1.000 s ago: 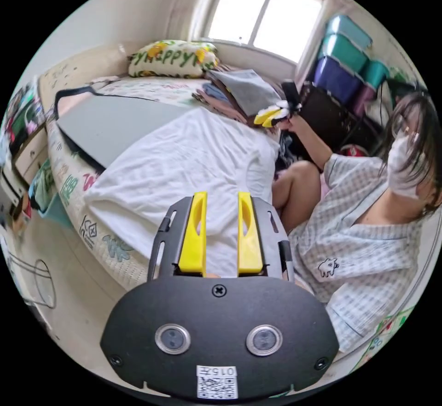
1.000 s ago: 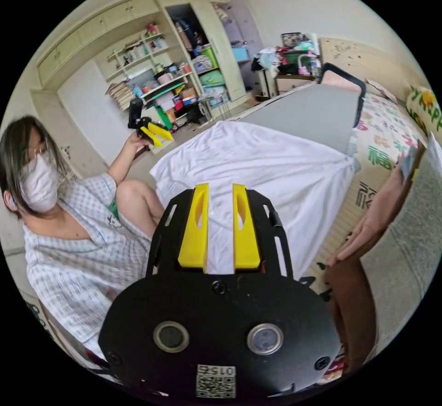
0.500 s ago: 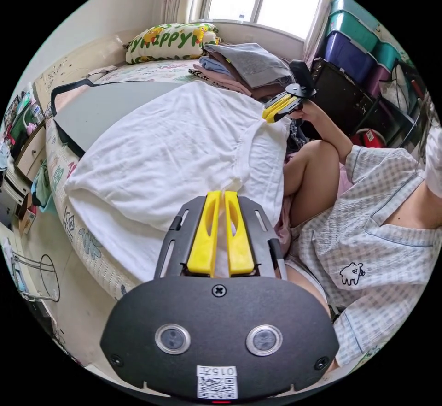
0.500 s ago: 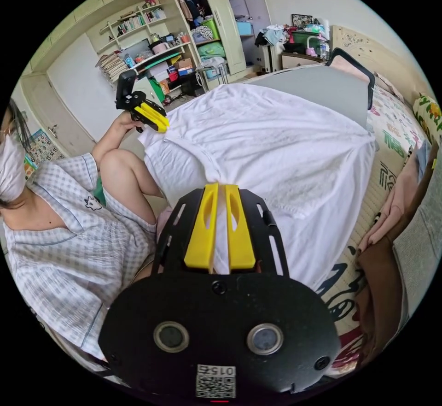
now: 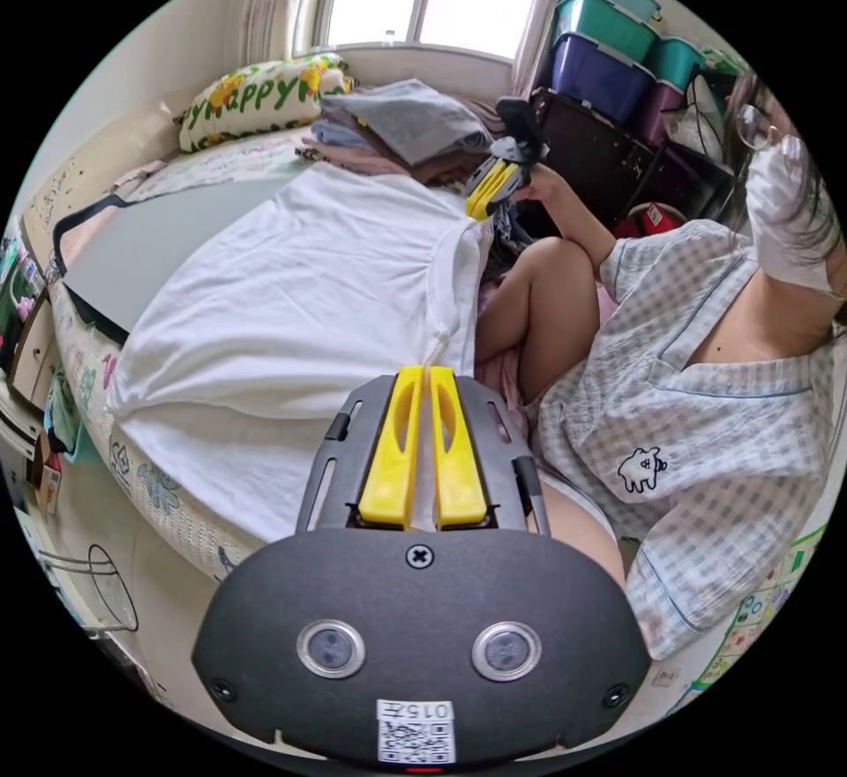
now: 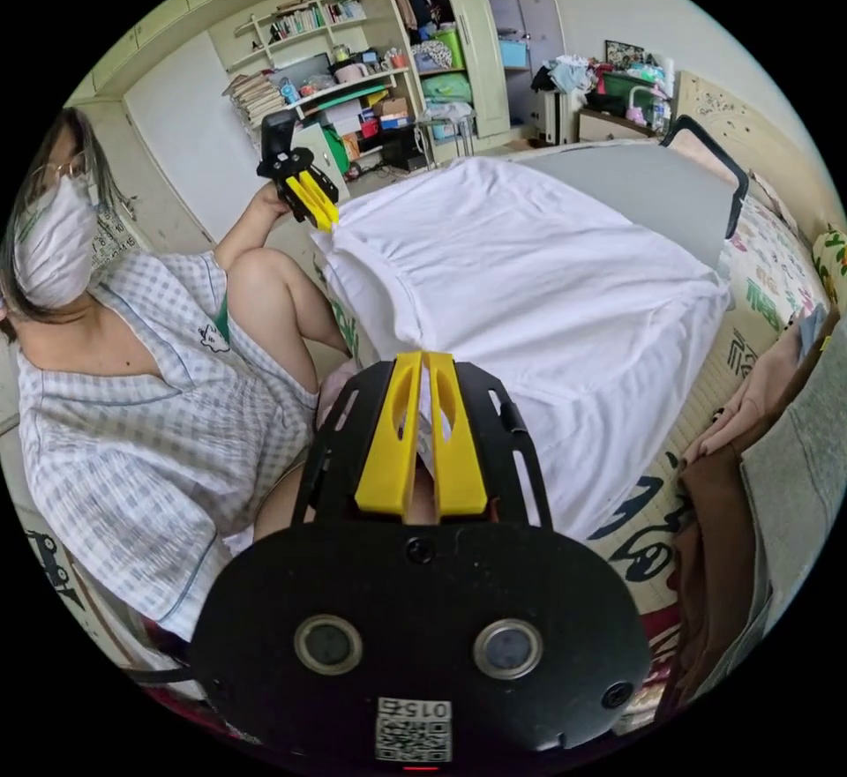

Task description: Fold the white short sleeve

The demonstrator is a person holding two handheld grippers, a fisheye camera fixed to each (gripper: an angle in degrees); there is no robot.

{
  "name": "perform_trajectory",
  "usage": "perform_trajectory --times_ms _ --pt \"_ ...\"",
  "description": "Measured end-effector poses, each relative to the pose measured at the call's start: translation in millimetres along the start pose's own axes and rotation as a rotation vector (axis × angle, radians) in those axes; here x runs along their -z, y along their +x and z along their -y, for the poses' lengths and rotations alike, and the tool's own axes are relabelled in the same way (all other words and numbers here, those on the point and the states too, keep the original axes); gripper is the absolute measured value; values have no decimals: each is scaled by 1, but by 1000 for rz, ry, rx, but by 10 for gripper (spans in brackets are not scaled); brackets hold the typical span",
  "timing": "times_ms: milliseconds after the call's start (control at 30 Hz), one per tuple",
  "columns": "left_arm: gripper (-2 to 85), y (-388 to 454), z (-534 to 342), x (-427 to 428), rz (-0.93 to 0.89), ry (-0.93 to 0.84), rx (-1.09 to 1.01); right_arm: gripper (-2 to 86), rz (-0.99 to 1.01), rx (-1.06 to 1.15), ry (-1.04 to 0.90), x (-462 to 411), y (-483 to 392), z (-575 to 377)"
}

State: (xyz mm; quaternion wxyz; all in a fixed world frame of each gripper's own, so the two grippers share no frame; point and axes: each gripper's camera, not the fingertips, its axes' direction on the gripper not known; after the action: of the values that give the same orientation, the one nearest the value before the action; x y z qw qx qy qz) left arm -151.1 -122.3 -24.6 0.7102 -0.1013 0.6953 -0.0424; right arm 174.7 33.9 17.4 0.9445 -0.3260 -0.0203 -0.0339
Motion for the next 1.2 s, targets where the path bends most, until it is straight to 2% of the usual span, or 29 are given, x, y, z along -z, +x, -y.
perform_trajectory --times_ms 67,233,333,400,533,733,933,1067,1167,1200 --pt "-3 -6 -2 -9 -15 -19 8 0 14 6 -28 -7 1 0" --pt "-2 -22 -17 -9 -86 12 11 -2 99 -8 36 13 8 -22" --pt "-4 -29 -29 -6 -150 48 -12 15 42 -118 233 42 20 -46" --pt "-6 -35 -35 -1 -144 122 6 44 -39 -270 391 59 34 -61" --pt "-4 -48 -22 1 -68 224 65 60 -155 -395 395 54 44 -63" --pt "42 -77 72 -12 2 260 97 73 -154 -388 287 27 46 -44" --pt "51 -128 217 -65 37 266 170 67 -190 -367 274 22 41 -50" --pt "53 -166 313 -128 39 214 241 67 -131 -391 336 30 49 -71" --pt "92 -190 360 -170 -21 204 296 74 -20 -328 366 30 52 -82" --pt "102 -199 374 -184 12 188 327 78 16 -309 364 28 53 -84"
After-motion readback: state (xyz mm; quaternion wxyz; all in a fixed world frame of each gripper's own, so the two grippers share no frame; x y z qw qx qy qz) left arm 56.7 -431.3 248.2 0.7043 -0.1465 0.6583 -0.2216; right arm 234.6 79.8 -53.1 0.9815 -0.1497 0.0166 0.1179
